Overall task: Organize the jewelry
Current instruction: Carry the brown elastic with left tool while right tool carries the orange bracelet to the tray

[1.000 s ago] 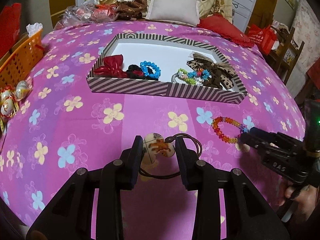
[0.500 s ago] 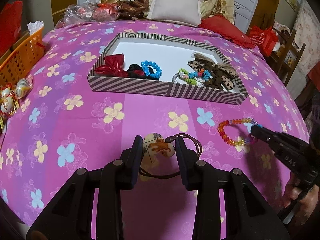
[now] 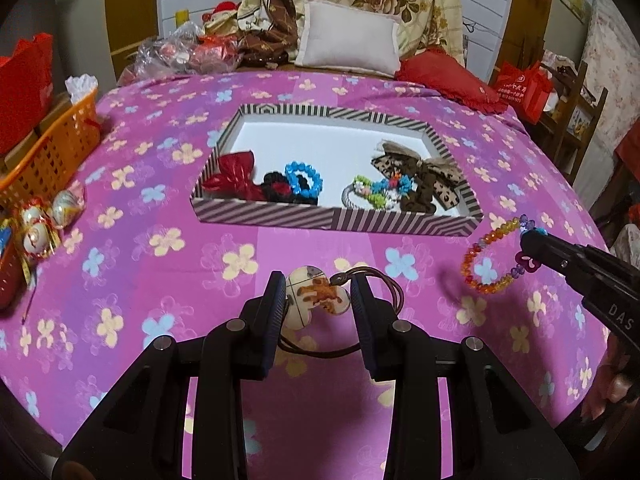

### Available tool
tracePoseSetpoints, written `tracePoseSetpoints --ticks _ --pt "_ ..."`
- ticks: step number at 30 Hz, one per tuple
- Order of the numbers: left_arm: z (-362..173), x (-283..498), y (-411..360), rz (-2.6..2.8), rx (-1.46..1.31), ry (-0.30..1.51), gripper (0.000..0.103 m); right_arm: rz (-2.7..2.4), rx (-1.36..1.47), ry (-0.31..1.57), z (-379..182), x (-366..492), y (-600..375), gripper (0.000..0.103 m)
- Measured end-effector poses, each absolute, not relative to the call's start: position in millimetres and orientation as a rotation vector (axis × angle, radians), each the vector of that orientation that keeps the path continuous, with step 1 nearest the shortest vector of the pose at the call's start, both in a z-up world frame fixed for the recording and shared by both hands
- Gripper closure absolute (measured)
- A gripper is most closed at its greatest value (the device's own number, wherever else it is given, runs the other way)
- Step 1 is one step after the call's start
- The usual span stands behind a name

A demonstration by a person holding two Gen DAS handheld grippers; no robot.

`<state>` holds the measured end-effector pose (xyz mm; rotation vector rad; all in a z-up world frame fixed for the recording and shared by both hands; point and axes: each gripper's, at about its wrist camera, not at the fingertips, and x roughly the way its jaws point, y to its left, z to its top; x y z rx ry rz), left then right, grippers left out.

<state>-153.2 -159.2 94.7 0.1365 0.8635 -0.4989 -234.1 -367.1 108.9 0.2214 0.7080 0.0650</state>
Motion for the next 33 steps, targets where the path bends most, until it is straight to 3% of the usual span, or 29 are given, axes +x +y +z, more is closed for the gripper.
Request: tracePoseSetpoints --ticks 33 --pt "113.6 -120.2 -160.5 -0.534 0.065 0.882 0.071 0.097 0.161 0.704 127.2 -204.5 -355.4 0.099"
